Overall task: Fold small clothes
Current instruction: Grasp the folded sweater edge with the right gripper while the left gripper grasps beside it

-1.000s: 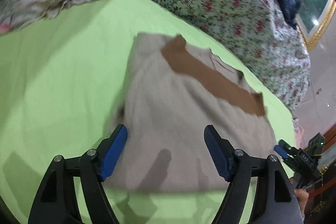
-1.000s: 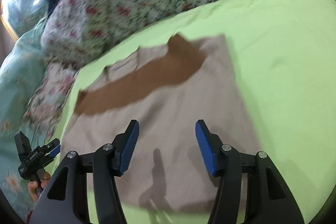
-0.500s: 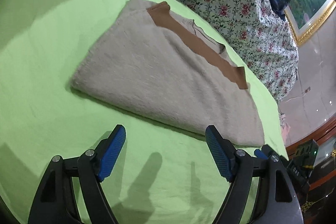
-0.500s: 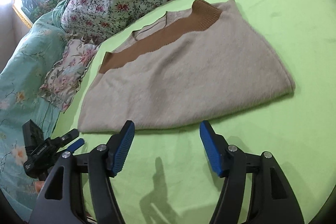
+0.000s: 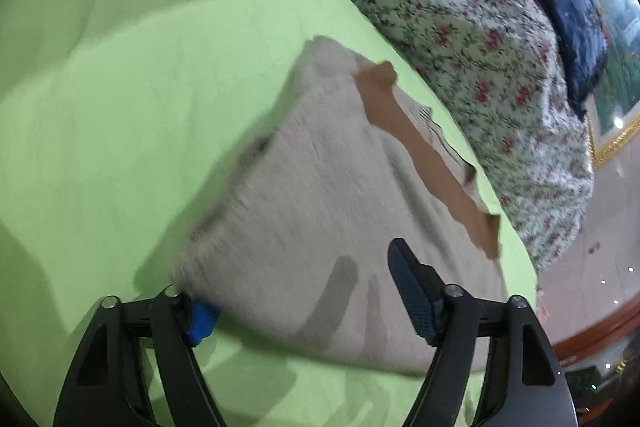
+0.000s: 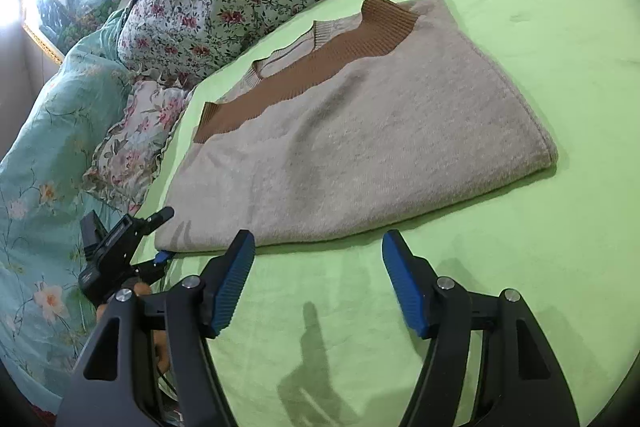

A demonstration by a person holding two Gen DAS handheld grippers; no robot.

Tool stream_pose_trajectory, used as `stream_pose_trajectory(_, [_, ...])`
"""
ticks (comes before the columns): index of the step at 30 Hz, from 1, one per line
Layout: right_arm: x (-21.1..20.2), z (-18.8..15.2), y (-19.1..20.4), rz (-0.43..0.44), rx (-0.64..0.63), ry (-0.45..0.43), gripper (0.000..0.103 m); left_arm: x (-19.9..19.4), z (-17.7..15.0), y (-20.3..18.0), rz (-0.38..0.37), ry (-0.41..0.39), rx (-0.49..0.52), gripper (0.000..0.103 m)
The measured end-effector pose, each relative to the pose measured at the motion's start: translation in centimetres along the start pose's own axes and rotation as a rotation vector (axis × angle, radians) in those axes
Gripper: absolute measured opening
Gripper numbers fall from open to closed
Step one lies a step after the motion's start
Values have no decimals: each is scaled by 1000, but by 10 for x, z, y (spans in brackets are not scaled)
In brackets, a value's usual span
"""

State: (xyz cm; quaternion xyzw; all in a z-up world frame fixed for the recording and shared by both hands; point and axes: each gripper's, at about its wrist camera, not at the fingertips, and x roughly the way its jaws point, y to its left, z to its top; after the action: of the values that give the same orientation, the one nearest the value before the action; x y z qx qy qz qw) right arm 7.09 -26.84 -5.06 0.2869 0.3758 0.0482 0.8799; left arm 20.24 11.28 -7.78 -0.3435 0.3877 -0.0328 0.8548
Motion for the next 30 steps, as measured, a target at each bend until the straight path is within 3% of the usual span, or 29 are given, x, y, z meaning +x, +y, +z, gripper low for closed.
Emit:
stream_pose_trajectory(3, [3,6,0,6,-4,0,67,10,10,-2,7,-1,3,39])
stream_pose_trajectory(5, [6,12,-1,16,-1,-2,67,15,15,-6,-16,20,17,8])
stream_pose_trajectory(8, [10,24,-6,27,3,-1,67,5,16,-26,-27,-3,94,8])
stream_pose_trajectory(14, [6,60,-20,76,-1,-11,67,-17,5,-114,-158,-31,332,7])
stream_pose_trajectory(20, [15,102,-37,181,50,42,67,5,-36,-189,-286,53,504,7])
stream_pose_trajectory(22, [26,113,-39,230,76,72,67,20,-53,-201,-290,85,551,7])
stream_pose_trajectory(24, [47,122,-40,336,116,130,72,32,-63,-204,-293,119,563,7])
stream_pose_trajectory(27, [83,131,-32,368,124,222,84,47,-70,-204,-296,163,564,7])
stream_pose_trajectory(30, [120,139,-22,399,143,278,84,52,-73,-200,-288,180,569,7])
